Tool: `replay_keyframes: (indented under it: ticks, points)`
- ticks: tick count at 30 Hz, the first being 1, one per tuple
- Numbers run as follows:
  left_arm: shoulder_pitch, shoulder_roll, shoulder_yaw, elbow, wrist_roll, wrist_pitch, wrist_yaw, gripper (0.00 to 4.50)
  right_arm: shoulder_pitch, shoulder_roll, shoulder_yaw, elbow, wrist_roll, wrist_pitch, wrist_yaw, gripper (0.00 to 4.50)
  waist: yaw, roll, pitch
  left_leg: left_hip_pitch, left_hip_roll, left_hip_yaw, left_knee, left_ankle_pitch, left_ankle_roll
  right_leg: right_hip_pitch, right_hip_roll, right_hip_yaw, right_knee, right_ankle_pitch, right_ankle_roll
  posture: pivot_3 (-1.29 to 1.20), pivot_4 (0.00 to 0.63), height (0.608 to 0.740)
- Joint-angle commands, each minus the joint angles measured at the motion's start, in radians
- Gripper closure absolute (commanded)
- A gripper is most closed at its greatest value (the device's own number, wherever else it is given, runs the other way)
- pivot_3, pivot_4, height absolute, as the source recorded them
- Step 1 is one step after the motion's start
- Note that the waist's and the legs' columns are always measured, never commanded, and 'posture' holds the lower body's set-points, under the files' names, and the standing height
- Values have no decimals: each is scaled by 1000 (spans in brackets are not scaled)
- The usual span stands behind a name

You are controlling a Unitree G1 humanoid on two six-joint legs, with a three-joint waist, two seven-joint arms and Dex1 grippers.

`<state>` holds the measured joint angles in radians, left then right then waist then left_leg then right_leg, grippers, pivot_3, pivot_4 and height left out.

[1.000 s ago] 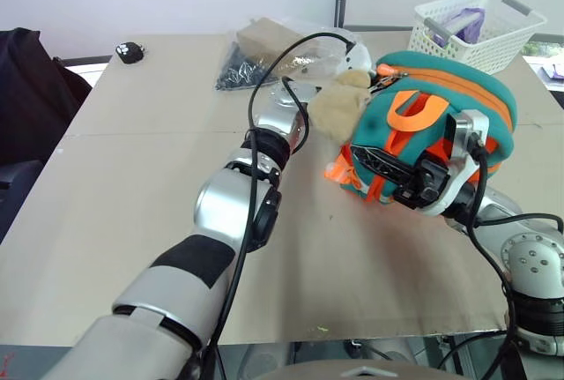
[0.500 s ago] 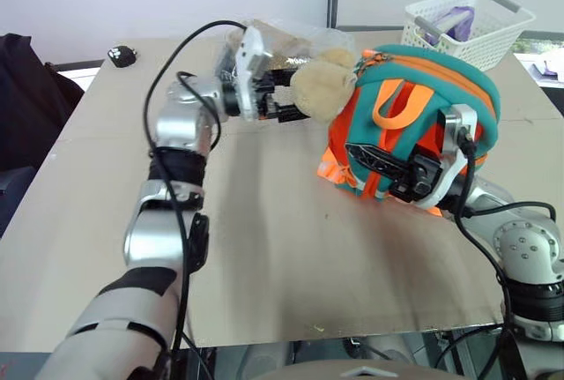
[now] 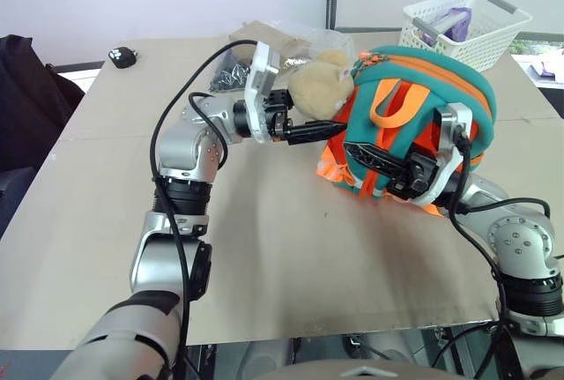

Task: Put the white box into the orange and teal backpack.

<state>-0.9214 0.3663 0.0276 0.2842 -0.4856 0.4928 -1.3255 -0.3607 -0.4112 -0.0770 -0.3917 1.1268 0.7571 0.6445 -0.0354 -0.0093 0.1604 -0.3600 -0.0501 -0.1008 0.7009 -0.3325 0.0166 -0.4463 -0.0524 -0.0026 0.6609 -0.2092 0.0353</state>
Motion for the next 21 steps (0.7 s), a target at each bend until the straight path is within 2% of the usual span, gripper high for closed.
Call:
replay_keyframes:
  ticks: [1, 5, 11, 12, 13, 16, 17, 18, 20, 21]
  points:
    - [-35, -5, 62, -25, -106, 35, -5, 146, 18, 17, 1, -53, 4, -14, -10, 4500, -1, 0, 0, 0, 0, 0, 0, 0, 0, 0, 0, 0, 0, 0, 0, 0, 150, 740]
    - [-18, 16, 85, -54, -163, 90, 4, 146, 32, 26, 1, -65, 0, -15, -21, 4500, -2, 0, 0, 0, 0, 0, 0, 0, 0, 0, 0, 1, 0, 0, 0, 0, 150, 740]
    - [-15, 20, 84, -23, -146, 73, 58, 146, 28, 34, 9, -60, -14, -14, -17, 4500, -1, 0, 0, 0, 0, 0, 0, 0, 0, 0, 0, 0, 0, 0, 0, 0, 150, 740]
    - [-18, 16, 90, -16, -150, 73, 71, 523, 27, 34, 11, -59, -15, -13, -16, 4500, -1, 0, 0, 0, 0, 0, 0, 0, 0, 0, 0, 0, 0, 0, 0, 0, 150, 740]
    - [-16, 16, 88, -11, -150, 75, 76, 662, 24, 35, 13, -58, -16, -11, -14, 4500, -1, 0, 0, 0, 0, 0, 0, 0, 0, 0, 0, 0, 0, 0, 0, 0, 150, 740]
    - [0, 18, 73, -11, -136, 70, 89, 1751, 21, 37, 15, -57, -17, -9, -14, 4500, -2, 0, 0, 0, 0, 0, 0, 0, 0, 0, 0, 1, 0, 0, 0, 0, 150, 740]
    - [8, 18, 67, -13, -129, 63, 93, 2452, 21, 37, 15, -58, -17, -8, -14, 4500, -2, 0, 0, 0, 0, 0, 0, 0, 0, 0, 0, 1, 0, 0, 0, 0, 150, 740]
    - [14, 16, 64, -10, -122, 56, 100, 2784, 22, 38, 14, -59, -17, -8, -15, 4500, -2, 0, 0, 0, 0, 0, 0, 0, 0, 0, 0, 1, 0, 0, 0, 0, 150, 740]
    - [20, 15, 61, 5, -109, 48, 122, 3747, 23, 38, 14, -62, -16, -8, -17, 4500, -2, 0, 0, 0, 0, 0, 0, 0, 0, 0, 0, 2, 0, 0, 0, 0, 150, 740]
    - [20, 14, 58, 19, -99, 40, 136, 3936, 24, 38, 13, -63, -15, -8, -18, 4500, -1, 0, 0, 0, 0, 0, 0, 0, 0, 0, 0, 1, 0, 0, 0, 0, 150, 740]
